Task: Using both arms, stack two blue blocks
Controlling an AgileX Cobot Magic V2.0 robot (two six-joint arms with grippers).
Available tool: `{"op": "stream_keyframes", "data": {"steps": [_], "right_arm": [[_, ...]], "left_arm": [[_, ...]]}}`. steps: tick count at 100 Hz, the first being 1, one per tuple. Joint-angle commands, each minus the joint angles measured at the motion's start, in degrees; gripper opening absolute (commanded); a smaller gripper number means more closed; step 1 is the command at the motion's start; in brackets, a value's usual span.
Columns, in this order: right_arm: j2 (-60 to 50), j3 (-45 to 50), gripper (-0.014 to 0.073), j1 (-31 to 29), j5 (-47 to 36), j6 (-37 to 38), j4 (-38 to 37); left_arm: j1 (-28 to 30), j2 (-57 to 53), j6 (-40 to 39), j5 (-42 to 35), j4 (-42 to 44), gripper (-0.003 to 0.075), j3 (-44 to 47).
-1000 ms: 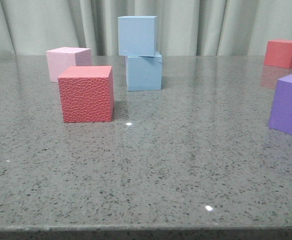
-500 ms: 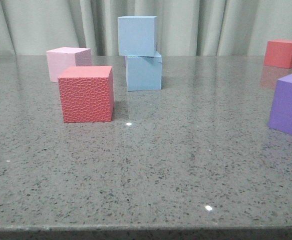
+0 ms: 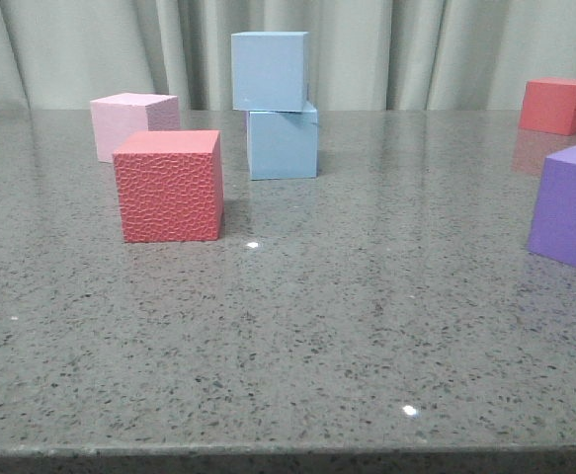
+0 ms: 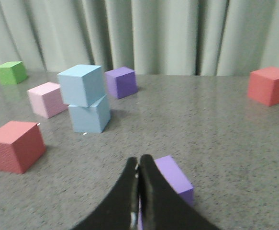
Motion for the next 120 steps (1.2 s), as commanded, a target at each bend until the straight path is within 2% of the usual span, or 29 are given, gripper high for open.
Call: {"op": "stream_keyframes", "data": {"steps": [1, 16, 30, 57, 69, 120], "right_arm": [[0.69, 1.40, -0.0069, -4.84, -12.24, -0.38, -1.12], [0.69, 5.72, -0.0069, -13.39, -22.04, -0.56, -0.90], [0.48, 9.37, -0.0069, -18.29, -23.82, -3.06, 1.86], [-5.63, 14.89, -0.0069, -18.56, -23.25, -11.07, 7.24], [-10.00, 17.50, -0.0069, -18.56, -21.02, -11.13, 8.20], [-9.76, 19.11, -0.0069, -18.78, -19.45, -11.01, 8.80]], "left_arm": [[-0.03, -1.92, -0.53, -4.29, -0.54, -0.0018, 0.20], [-0.03, -1.92, -0.53, -4.29, -0.20, -0.0018, 0.20], [-0.03, -1.92, -0.53, -4.29, -0.20, -0.0019, 0.20], [-0.03, -1.92, -0.53, -4.29, -0.20, -0.0018, 0.20], [-0.03, -1.92, -0.53, -4.29, -0.20, -0.0018, 0.20], [-0.03, -1.92, -0.53, -4.29, -0.20, -0.0019, 0.20]]}}
